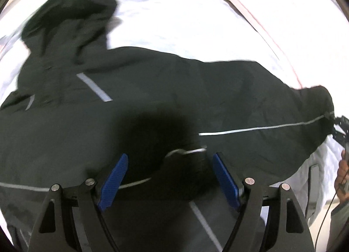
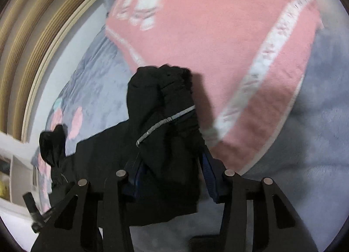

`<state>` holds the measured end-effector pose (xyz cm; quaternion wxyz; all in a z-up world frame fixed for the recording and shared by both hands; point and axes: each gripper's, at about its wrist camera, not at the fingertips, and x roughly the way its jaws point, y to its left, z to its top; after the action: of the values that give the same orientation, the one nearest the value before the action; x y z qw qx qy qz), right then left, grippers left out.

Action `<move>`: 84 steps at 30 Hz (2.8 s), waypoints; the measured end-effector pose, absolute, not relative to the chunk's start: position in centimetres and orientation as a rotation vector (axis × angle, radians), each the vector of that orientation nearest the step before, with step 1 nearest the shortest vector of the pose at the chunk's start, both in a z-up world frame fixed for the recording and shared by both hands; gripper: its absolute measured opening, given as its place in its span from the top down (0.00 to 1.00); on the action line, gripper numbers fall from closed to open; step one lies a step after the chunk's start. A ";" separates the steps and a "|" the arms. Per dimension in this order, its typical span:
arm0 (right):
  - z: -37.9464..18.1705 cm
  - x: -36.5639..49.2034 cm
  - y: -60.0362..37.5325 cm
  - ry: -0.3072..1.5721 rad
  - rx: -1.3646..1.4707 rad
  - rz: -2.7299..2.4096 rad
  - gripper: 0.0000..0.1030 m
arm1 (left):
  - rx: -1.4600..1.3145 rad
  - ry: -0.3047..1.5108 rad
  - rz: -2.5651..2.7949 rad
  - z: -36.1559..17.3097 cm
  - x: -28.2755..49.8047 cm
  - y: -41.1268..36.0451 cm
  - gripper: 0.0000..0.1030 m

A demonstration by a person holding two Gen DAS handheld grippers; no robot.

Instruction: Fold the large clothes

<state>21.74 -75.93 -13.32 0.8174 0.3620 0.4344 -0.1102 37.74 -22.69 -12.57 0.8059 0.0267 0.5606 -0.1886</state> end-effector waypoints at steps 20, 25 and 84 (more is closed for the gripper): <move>-5.2 29.1 -41.3 0.975 0.310 0.039 0.40 | -0.077 1.112 -0.282 -6.4 33.0 -1.7 0.22; -7.4 25.8 -50.2 1.013 0.387 -0.104 0.33 | -0.104 1.127 -0.282 -7.5 32.0 -0.2 0.22; -7.1 29.4 -29.8 1.073 0.226 0.271 0.33 | -0.508 1.177 -0.393 -12.1 37.3 6.8 0.22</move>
<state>29.39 -29.78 -7.11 0.8446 0.1070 0.5086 0.1282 37.30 6.77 -12.11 0.7834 -0.2354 0.5456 -0.1821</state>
